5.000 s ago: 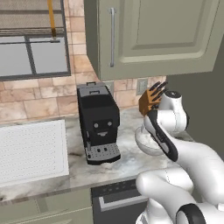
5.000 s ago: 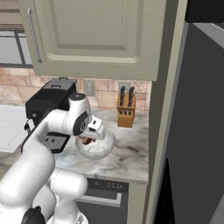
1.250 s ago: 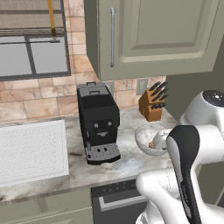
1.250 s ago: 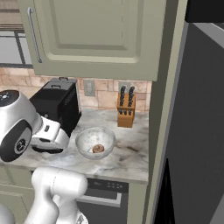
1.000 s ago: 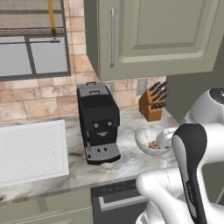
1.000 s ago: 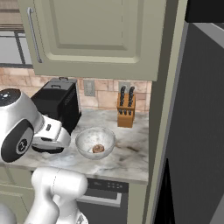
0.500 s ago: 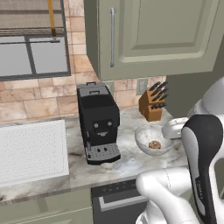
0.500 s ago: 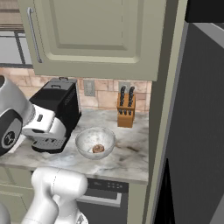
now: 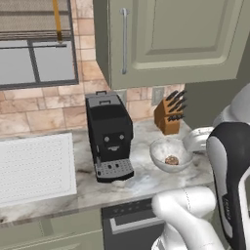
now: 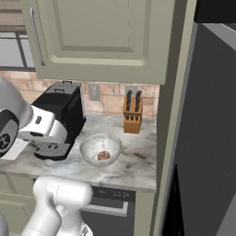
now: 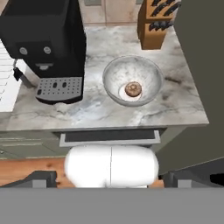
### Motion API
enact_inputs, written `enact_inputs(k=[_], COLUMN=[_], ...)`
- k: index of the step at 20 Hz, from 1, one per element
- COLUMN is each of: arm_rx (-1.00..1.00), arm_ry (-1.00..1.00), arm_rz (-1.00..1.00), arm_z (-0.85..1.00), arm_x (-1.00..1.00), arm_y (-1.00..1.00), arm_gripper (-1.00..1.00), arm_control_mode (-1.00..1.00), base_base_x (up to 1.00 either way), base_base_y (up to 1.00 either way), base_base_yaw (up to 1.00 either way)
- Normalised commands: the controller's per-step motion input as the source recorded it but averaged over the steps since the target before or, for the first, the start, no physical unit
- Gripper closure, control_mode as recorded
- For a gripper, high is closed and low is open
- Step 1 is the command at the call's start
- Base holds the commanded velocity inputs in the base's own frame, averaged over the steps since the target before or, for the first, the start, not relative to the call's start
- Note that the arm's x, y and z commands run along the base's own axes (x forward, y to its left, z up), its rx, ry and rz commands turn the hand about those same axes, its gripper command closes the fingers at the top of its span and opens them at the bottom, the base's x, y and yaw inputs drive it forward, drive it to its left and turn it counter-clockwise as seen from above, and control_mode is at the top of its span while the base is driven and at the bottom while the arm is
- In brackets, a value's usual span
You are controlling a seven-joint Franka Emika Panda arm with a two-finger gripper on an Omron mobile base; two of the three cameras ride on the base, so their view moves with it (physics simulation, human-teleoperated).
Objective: Take the shrimp, sweet potato, and mushroom from the freezer and place them in the bowl on the counter.
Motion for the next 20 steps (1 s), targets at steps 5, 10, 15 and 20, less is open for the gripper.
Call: enact_inputs(k=[5,10,15,20], arm_rx=[0.0,0.0,0.0,0.0], arm_ry=[0.0,0.0,0.0,0.0], arm_rz=[0.0,0.0,0.0,0.0], arm_z=[0.0,0.0,0.0,0.0], arm_x=[0.0,0.0,0.0,0.0], arm_y=[0.0,0.0,0.0,0.0], arm_gripper=[-1.0,-1.0,-1.0,-1.0], arm_control_mode=[1.0,1.0,1.0,1.0], base_base_x=[-0.91,-1.0,-0.89,-0.29], base_base_y=[0.4,0.92,0.46,-0.18], base_base_yaw=[-0.2,-0.55,-0.72,-0.87])
